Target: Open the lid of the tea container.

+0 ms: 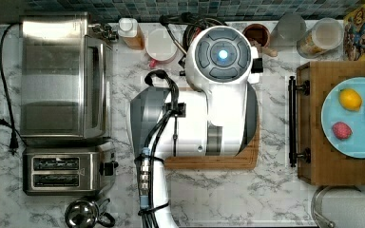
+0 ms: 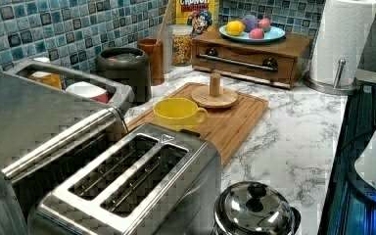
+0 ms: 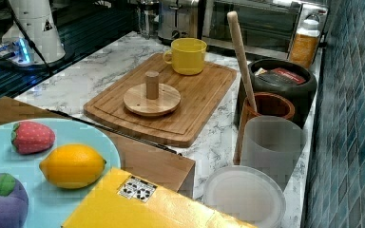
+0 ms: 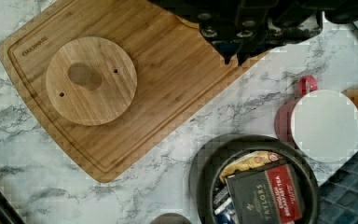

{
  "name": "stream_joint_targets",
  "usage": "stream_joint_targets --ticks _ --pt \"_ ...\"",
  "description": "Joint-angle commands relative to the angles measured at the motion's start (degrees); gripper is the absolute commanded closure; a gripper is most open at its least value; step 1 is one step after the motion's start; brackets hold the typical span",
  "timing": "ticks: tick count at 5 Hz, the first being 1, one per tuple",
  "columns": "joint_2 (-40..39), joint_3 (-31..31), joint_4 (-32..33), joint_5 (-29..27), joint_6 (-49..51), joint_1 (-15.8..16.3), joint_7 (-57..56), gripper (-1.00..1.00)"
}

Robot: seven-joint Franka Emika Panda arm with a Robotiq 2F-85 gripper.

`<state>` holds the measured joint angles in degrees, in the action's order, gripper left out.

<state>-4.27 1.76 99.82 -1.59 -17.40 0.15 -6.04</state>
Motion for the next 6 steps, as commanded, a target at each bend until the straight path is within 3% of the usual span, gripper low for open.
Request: stream_joint_targets --ticks 1,6 --pt "5.89 2.92 13.39 2.59 -3.28 -3.35 3.89 -1.0" --pt "8.14 4.55 27.09 7.68 -15.57 -4.74 9.79 -1.0"
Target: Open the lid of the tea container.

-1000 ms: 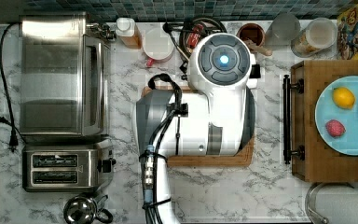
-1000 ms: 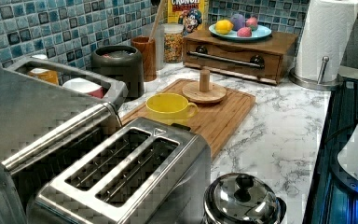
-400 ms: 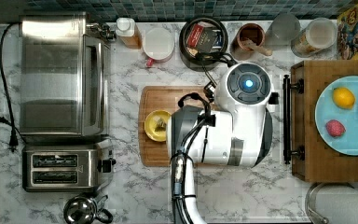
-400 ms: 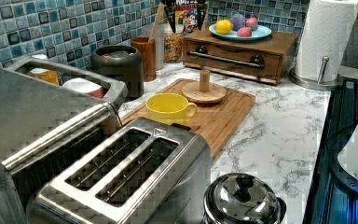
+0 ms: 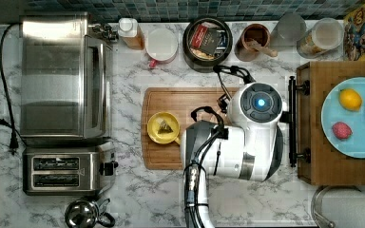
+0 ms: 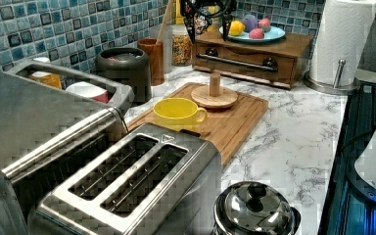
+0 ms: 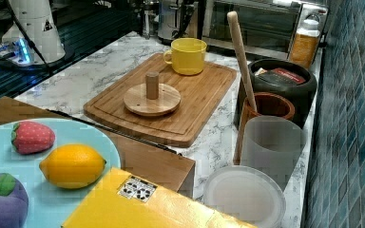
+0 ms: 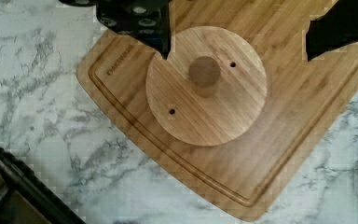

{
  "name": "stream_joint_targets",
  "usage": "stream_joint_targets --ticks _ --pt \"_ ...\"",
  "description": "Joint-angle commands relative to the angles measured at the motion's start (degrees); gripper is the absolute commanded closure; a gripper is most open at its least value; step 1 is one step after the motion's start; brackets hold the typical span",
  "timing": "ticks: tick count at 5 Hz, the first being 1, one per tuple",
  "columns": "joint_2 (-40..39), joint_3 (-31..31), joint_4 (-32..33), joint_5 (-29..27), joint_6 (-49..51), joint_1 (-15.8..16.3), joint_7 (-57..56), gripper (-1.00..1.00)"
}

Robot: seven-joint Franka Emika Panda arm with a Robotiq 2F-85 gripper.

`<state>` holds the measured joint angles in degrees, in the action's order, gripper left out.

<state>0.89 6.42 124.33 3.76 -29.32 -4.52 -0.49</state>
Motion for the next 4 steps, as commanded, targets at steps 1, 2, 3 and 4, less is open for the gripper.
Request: stream_joint_targets --ticks 1,2,3,4 --pt "1.25 0.33 3.66 2.32 -5.06 -0.43 4.48 -1.0" --pt "-0.8 0.51 3.3 1.54 -6.57 -0.75 4.51 -1.0" --pt "-2.72 0.47 2.15 1.86 -6.51 -0.76 4.69 -1.0" --pt "-4.45 0.87 1.04 1.11 -6.38 -0.47 4.24 -1.0"
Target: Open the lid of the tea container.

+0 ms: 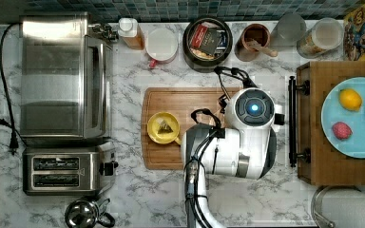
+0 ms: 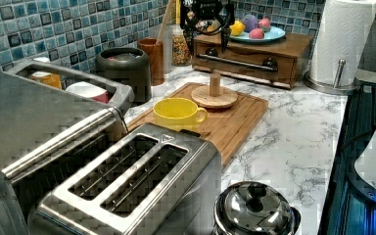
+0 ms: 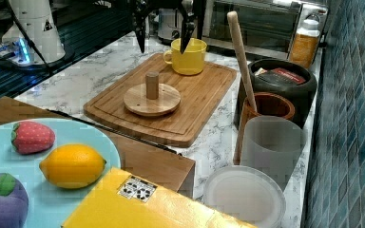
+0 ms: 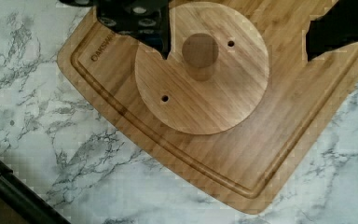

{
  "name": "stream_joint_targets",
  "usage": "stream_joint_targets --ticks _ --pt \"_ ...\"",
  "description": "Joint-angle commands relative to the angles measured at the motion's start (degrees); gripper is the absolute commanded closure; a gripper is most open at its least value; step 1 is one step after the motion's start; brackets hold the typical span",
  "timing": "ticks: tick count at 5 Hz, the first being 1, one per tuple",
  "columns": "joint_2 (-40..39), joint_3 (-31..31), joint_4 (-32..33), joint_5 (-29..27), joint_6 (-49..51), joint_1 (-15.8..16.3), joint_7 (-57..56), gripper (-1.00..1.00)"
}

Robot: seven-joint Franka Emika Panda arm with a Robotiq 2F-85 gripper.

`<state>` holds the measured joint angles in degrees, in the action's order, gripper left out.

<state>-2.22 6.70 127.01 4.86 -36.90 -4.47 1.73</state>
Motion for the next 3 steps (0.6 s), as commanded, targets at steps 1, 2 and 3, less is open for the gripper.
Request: stream_joint_targets --ticks 1,2,3 --pt "-2.42 0.63 -1.9 -0.94 0.24 -0.59 1.24 -1.0" --pt "-3.8 0.2 -2.07 -1.3 -1.2 -0.58 0.59 -1.0" --pt "-5.88 0.12 -3.06 -1.25 -1.22 -0.32 0.59 -1.0"
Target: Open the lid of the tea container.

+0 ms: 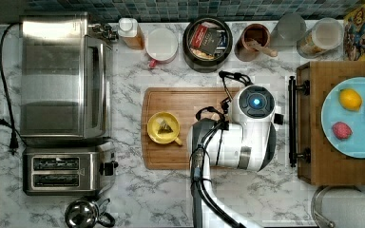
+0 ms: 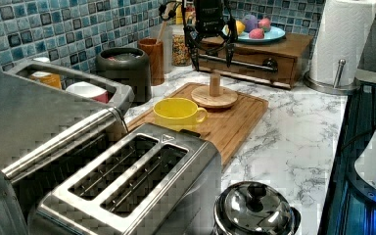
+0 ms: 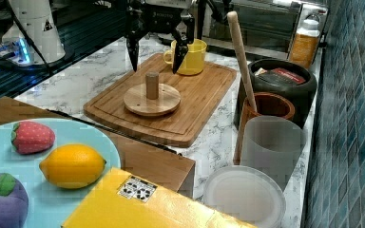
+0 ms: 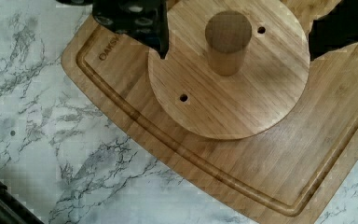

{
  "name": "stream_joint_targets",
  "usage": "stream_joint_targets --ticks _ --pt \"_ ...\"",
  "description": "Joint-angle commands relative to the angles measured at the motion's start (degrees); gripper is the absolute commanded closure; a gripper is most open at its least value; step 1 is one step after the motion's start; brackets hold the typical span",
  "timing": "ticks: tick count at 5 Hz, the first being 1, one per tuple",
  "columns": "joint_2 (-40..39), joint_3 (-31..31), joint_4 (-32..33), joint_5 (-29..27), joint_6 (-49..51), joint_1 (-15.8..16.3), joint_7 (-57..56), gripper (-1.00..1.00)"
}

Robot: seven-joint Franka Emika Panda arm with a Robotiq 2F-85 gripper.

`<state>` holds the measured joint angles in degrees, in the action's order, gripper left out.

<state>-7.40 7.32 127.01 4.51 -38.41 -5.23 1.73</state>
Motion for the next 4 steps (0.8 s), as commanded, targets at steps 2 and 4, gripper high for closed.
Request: stream_joint_targets --ticks 2,4 --pt "-4.62 -0.63 -5.37 -1.75 0.09 0.26 -0.35 -1.0" --pt "-6.24 -2.12 -5.74 -1.34 -0.52 -1.32 0.11 -1.0"
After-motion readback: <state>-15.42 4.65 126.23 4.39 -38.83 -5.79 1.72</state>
